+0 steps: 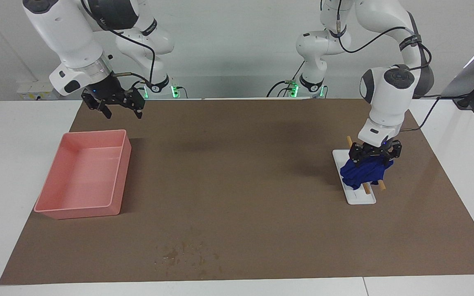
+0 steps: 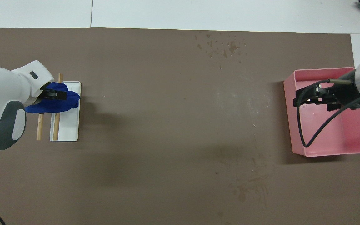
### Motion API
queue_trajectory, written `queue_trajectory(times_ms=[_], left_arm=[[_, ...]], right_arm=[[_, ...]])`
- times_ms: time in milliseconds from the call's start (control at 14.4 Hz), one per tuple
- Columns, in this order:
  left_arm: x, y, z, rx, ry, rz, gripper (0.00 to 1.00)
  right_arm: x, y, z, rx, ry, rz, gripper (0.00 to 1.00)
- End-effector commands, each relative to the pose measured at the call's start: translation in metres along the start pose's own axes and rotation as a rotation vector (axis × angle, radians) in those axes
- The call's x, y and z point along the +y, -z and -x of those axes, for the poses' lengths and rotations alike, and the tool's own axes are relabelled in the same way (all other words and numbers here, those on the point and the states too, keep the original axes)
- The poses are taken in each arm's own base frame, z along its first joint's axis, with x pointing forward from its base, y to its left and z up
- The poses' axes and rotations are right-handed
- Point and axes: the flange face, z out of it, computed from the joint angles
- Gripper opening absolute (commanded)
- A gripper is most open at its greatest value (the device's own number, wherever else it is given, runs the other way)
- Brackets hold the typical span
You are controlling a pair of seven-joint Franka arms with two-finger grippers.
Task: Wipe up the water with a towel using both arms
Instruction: 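Grasp the blue cloth on the white tray with the left gripper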
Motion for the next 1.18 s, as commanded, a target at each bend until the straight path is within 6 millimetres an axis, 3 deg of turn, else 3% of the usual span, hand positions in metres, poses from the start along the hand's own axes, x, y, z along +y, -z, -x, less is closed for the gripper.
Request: queue_trajectory(times_ms=[0, 347, 624, 694, 902, 1110], left_arm=[[-0.004, -0.001, 0.015, 0.015, 0.001, -0.032, 0.82], [-0.012, 0.001, 0.013, 0.02, 0.013, -0.036, 0.16], [-0.015, 0.005, 0.008, 0.027, -0.012, -0.068, 0.07], [-0.016, 0.008, 0.006, 0.028, -0.01, -0.07, 0.0], [-0.021, 0.019, -0.002, 0.019, 0.007, -0.075, 0.0], [-0.021, 0.045, -0.019, -0.041, 0.297, 0.036, 0.0]], right_arm=[[-0.018, -0.001, 0.015, -0.025, -0.105, -0.049, 1.0], [-0.077, -0.011, 0.036, -0.069, -0.39, -0.185, 1.0], [-0.104, -0.017, 0.047, -0.113, -0.576, -0.275, 1.0], [-0.108, -0.025, 0.05, -0.108, -0.641, -0.324, 1.0], [-0.125, -0.04, 0.056, -0.1, -0.772, -0.444, 1.0], [-0.128, -0.035, 0.048, -0.114, -0.871, -0.547, 1.0]])
